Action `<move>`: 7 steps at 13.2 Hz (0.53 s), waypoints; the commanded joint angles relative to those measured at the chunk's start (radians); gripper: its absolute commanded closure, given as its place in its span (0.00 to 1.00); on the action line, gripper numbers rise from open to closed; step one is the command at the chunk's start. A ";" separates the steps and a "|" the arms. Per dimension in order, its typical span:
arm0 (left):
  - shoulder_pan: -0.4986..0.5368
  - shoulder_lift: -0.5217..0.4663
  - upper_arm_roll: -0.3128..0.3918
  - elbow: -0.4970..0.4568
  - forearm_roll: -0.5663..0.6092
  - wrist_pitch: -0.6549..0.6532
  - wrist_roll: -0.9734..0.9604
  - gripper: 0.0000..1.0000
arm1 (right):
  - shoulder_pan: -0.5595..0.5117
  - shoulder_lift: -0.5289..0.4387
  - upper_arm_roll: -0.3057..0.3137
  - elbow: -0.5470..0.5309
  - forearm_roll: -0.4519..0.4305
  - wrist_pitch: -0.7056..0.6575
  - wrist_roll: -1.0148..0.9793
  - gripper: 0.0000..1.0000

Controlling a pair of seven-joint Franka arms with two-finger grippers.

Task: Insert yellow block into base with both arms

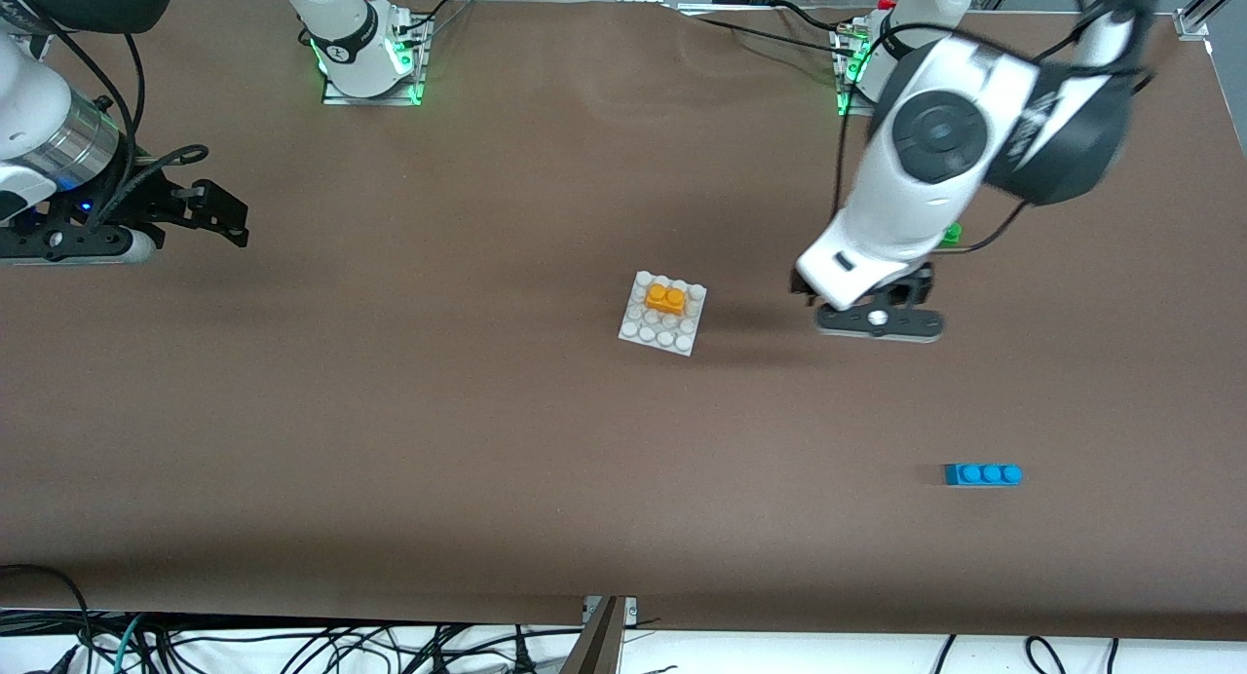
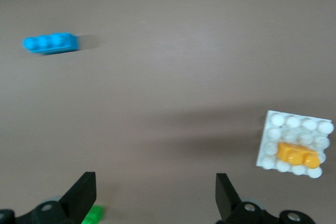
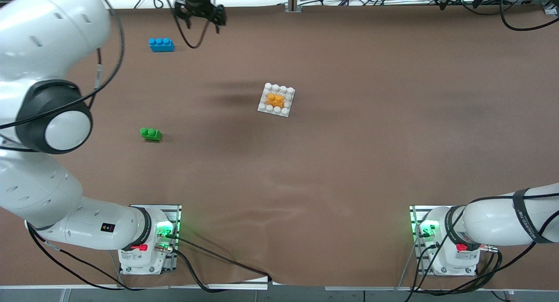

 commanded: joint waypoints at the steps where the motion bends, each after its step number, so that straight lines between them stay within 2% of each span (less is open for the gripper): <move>1: 0.074 -0.076 -0.008 -0.015 -0.079 -0.057 0.059 0.00 | -0.013 0.008 0.010 0.022 0.000 -0.004 -0.012 0.00; 2: 0.075 -0.102 0.017 -0.018 -0.096 -0.076 0.099 0.00 | -0.013 0.008 0.010 0.022 0.000 -0.004 -0.012 0.00; 4: 0.045 -0.171 0.154 -0.030 -0.140 -0.100 0.166 0.00 | -0.013 0.009 0.010 0.022 0.000 -0.004 -0.012 0.00; 7: 0.048 -0.190 0.287 -0.036 -0.193 -0.097 0.319 0.00 | -0.011 0.008 0.010 0.022 0.000 -0.004 -0.012 0.00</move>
